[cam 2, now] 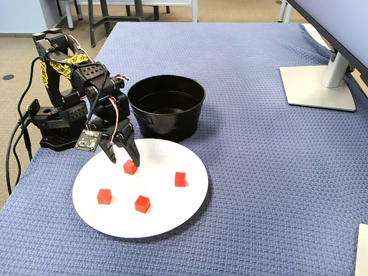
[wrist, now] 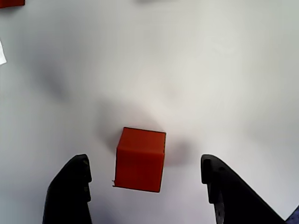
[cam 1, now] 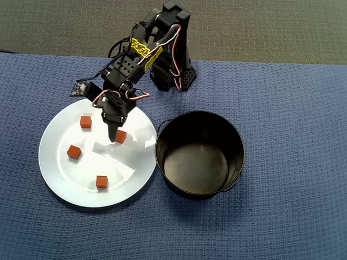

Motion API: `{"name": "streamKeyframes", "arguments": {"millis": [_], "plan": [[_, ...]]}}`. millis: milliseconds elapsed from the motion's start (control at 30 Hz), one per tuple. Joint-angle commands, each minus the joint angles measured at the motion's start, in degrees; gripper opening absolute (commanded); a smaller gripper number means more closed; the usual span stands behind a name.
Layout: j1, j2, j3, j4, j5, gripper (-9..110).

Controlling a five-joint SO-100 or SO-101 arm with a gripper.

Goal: Pick up the red cubes from the white plate and place them in the black recipient

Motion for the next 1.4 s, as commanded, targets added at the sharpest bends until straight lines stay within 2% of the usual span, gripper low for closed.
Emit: {"name": "streamKeyframes", "arguments": {"millis": [0,400,733,867,1000,1100,1367], "plan": [[0.09,-0.35,-2.72,-2.20,0.18,22],[-3.16,-4.31,-1.67,-7.82,2.90,19],[-6.68,-3.25,0.00,-7.21,4.13,18],[-6.59,-3.25,0.09,-7.21,4.04,14],[-6.06,-3.34,-0.09,-7.38,4.39,0],[-5.80,-3.34,-0.35,-7.47,4.48,0],[-3.96,6.86,-11.07,6.33,8.17,0]]}}
